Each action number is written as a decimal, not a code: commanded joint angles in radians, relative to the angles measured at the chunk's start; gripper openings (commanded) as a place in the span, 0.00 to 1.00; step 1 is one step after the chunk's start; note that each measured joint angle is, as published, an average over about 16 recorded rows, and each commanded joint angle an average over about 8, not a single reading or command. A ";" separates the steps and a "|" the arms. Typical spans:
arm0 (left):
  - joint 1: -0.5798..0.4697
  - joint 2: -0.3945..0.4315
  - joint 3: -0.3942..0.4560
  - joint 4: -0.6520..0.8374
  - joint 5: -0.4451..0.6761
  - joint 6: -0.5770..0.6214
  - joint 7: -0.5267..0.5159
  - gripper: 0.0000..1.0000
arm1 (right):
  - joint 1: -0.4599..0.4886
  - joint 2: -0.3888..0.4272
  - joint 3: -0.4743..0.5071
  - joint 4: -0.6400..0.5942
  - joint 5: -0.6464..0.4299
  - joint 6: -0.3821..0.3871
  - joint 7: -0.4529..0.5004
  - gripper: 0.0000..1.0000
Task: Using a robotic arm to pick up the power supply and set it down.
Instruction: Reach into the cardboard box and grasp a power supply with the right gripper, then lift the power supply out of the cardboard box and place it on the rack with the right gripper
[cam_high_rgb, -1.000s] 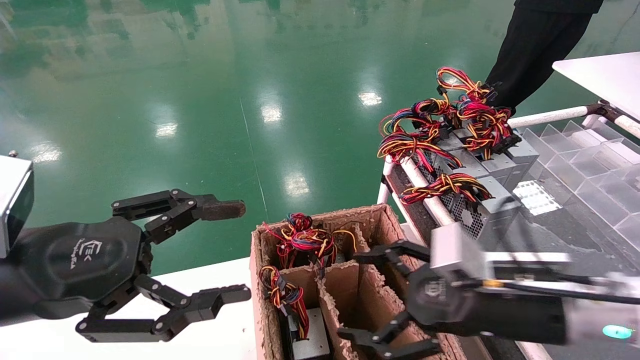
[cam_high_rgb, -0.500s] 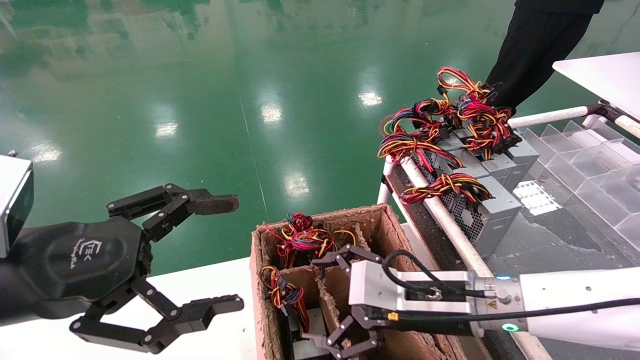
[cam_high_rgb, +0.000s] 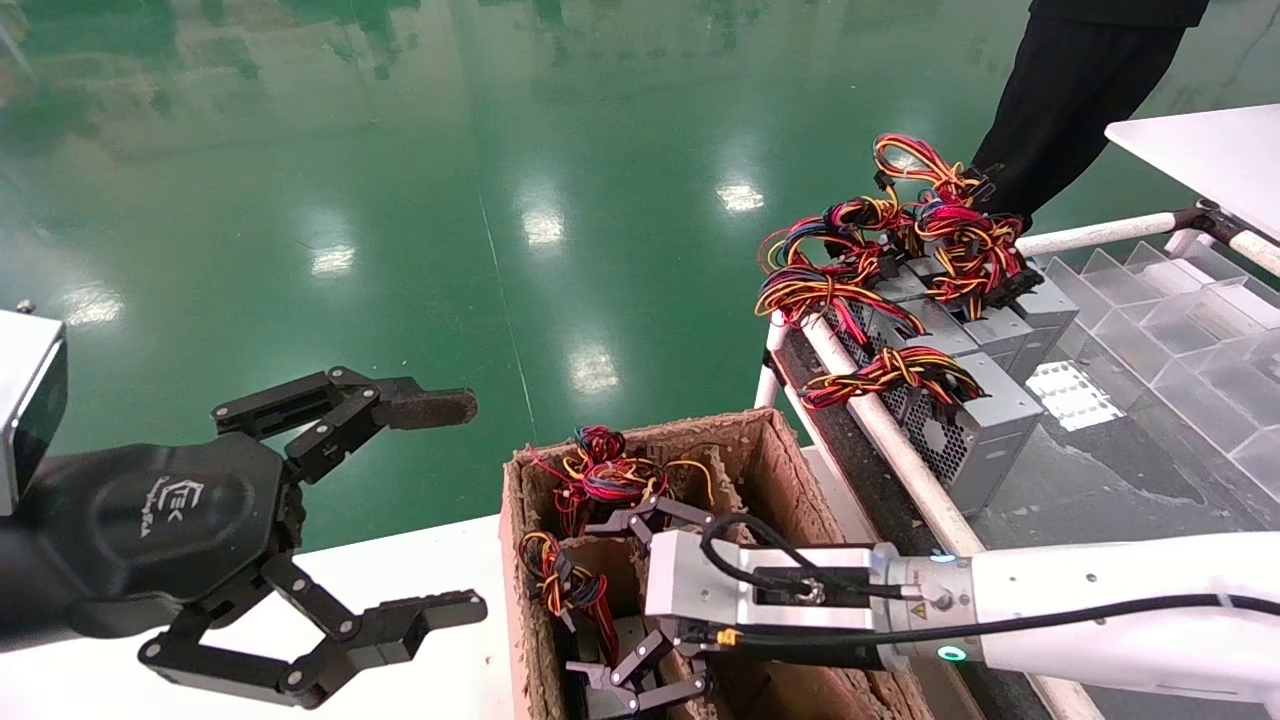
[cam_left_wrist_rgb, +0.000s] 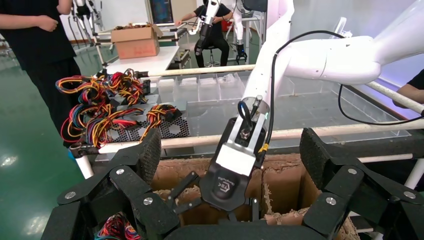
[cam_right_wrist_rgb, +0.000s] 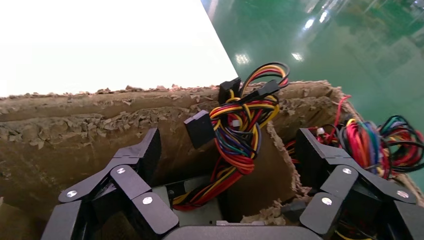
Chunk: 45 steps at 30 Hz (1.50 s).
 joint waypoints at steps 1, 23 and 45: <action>0.000 0.000 0.000 0.000 0.000 0.000 0.000 1.00 | 0.002 -0.007 -0.007 -0.005 -0.009 0.000 -0.002 0.00; 0.000 0.000 0.000 0.000 0.000 0.000 0.000 1.00 | 0.042 -0.072 -0.010 -0.147 0.006 -0.013 -0.054 0.00; 0.000 0.000 0.000 0.000 0.000 0.000 0.000 1.00 | 0.036 -0.035 0.075 -0.195 0.165 -0.080 -0.104 0.00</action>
